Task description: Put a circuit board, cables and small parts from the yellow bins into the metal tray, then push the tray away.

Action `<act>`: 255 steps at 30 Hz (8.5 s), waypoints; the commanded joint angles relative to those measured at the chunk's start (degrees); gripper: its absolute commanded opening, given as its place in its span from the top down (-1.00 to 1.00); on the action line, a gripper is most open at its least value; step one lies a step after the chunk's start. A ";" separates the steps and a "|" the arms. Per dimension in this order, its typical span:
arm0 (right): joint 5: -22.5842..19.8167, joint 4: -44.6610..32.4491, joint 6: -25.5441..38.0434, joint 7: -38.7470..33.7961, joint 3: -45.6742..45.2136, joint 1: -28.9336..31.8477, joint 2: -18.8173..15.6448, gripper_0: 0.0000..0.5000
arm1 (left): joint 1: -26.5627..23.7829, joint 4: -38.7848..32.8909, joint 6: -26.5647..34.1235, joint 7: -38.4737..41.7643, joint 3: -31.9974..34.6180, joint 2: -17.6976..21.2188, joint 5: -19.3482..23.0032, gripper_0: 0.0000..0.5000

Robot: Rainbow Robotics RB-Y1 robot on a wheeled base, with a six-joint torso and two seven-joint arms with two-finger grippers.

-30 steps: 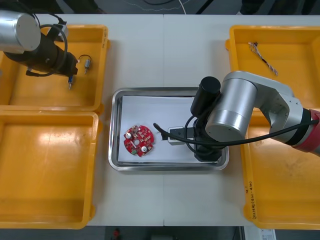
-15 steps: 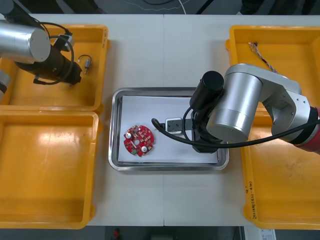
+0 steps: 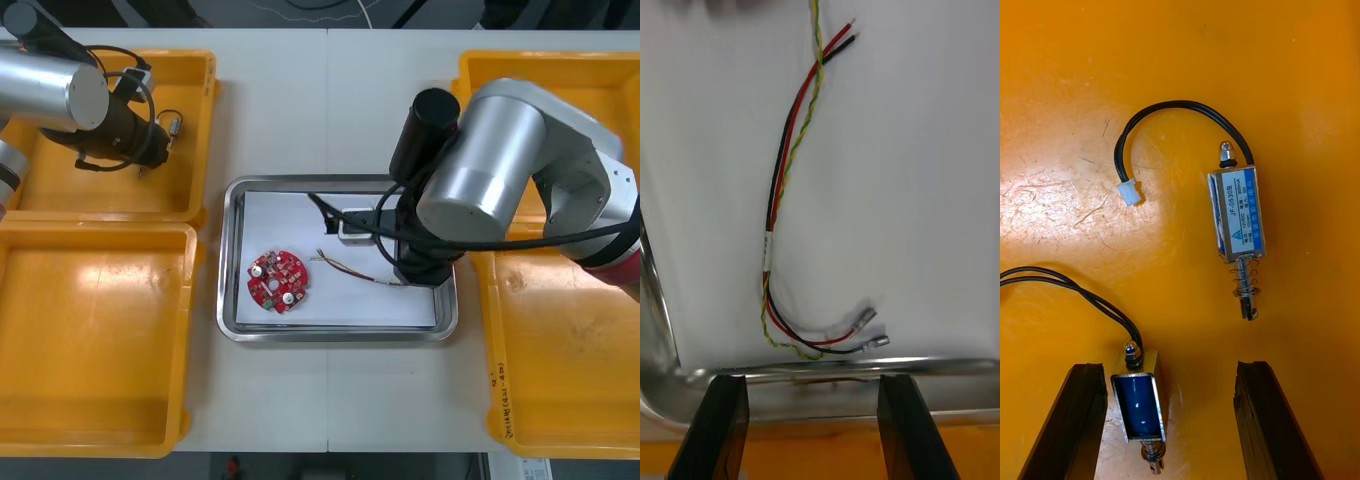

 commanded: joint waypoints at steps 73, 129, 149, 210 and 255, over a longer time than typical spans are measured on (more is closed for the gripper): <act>14.76 39.38 8.59 5.41 -51.31 -12.65 -2.70 -1.00 | 2.81 -46.26 40.72 14.54 0.15 -4.48 1.40 0.99; 6.50 87.45 -50.74 18.85 -48.76 -20.30 4.68 -1.00 | -0.80 -27.01 13.95 25.08 -26.04 -7.91 -1.59 0.13; 2.81 87.36 -53.37 19.47 -48.67 -14.59 5.65 -1.00 | -0.97 -30.35 18.78 23.85 -21.03 -7.91 -1.24 -1.00; 16.08 28.83 11.19 15.43 -57.37 -5.89 2.31 1.00 | -1.76 -19.28 18.08 16.38 9.55 -3.08 -3.61 -1.00; 10.63 -1.23 3.49 12.53 -25.90 8.09 13.29 1.00 | -0.09 0.50 -14.00 14.36 2.08 -3.16 -3.88 -1.00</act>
